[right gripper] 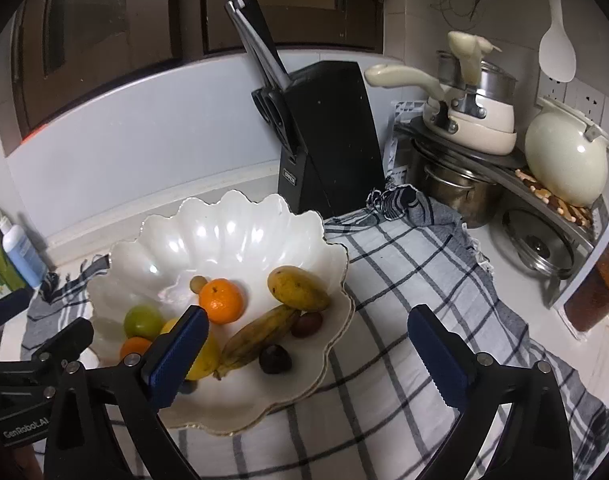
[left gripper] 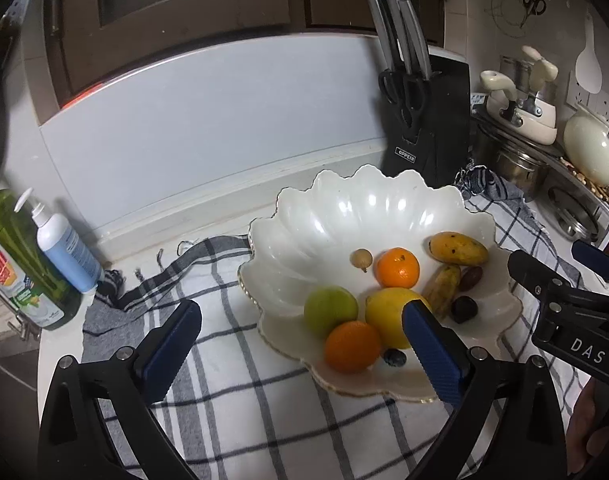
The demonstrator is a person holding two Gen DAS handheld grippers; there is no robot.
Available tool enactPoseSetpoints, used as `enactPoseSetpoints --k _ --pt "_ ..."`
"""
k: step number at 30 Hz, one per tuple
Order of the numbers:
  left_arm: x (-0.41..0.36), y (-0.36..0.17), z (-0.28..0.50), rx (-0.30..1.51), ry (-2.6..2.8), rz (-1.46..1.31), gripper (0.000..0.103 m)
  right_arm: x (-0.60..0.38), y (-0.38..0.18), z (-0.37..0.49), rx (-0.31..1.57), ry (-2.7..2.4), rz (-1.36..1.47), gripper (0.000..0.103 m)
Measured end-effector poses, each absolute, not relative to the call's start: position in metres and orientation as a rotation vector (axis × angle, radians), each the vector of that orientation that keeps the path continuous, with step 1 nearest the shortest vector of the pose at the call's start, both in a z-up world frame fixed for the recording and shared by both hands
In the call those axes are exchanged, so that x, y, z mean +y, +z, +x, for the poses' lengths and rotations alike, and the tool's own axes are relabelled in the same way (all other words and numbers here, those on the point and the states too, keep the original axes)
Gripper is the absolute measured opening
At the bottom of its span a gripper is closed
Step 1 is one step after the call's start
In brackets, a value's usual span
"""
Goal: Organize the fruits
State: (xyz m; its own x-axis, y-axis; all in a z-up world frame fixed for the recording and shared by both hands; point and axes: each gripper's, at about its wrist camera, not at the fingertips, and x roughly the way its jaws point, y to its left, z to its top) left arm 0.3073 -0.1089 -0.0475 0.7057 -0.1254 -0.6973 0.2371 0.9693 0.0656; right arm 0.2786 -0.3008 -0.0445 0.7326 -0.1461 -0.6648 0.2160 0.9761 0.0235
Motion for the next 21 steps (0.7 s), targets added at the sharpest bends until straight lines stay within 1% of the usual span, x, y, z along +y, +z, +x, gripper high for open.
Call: enactPoseSetpoints --k 11,21 --pt "-0.096 -0.034 0.268 0.744 -0.159 0.144 0.103 -0.285 -0.026 0.240 0.702 -0.189 0.090 0.101" --pt "-0.082 -0.030 0.230 0.744 -0.155 0.123 0.103 -0.272 -0.021 0.204 0.693 -0.184 0.087 0.101"
